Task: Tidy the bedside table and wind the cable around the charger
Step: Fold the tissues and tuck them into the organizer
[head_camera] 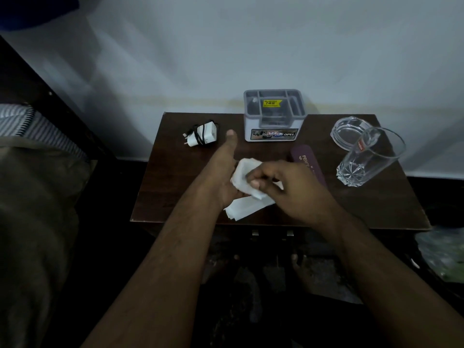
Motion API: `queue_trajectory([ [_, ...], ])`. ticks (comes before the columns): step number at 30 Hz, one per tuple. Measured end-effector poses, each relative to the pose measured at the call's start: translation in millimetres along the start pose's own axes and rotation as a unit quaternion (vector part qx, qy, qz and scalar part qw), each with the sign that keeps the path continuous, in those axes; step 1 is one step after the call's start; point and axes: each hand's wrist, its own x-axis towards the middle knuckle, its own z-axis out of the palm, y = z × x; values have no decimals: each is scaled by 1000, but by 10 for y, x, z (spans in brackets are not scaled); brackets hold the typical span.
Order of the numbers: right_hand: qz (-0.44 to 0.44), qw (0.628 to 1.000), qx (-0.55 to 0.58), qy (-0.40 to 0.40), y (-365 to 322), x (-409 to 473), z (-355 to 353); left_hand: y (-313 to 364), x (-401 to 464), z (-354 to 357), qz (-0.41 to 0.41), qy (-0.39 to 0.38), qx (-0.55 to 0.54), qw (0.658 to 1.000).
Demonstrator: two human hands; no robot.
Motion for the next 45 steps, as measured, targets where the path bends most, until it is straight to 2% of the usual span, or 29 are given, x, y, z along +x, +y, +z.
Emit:
queue_trajectory([
  [2,0,1000,18,-16,-3,-1,23,-13,-1,-33,53,47,73,995],
  [3,9,999,30,5,1,2,18,-27,-2,-45,90,83,113,986],
  [5,51,993,41,99,16,12,-20,-40,11,-65,151,119,165,967],
  [7,125,972,42,196,60,36,-62,-29,2,-72,175,104,186,961],
  [9,234,944,78,218,106,70,-69,-1,-37,-51,191,76,191,960],
  [11,346,895,226,171,98,115,-41,10,-63,-32,218,54,200,954],
  [12,372,859,320,147,72,135,-29,14,-69,-29,223,40,202,953],
  [14,351,810,443,154,22,160,-8,17,-86,-32,217,4,214,952],
  [15,324,811,455,175,14,163,-6,16,-94,-41,212,-8,232,949],
  [17,281,851,394,203,30,146,-26,13,-109,-63,214,-10,280,936],
  [19,241,900,311,189,49,123,-31,4,-133,-83,229,-7,310,923],
  [22,204,925,272,172,4,113,-20,-4,-144,-109,271,-7,344,899],
  [24,202,932,243,178,-1,128,-9,17,-112,-136,320,61,382,865],
  [26,214,941,171,199,49,116,-24,43,-72,-190,364,171,429,809],
  [28,229,948,84,207,112,74,-56,61,-68,-237,389,223,447,774],
  [30,235,957,-8,172,164,26,-63,68,-60,-261,406,228,435,771],
  [32,245,961,-85,98,176,7,-12,76,-52,-272,408,225,441,767],
  [35,269,950,-157,0,143,21,108,55,-18,-283,378,208,478,765],
  [40,264,948,-178,-22,117,89,190,40,-15,-341,335,225,539,739],
  [45,176,968,-168,-58,85,143,252,62,-64,-401,324,251,529,743],
])
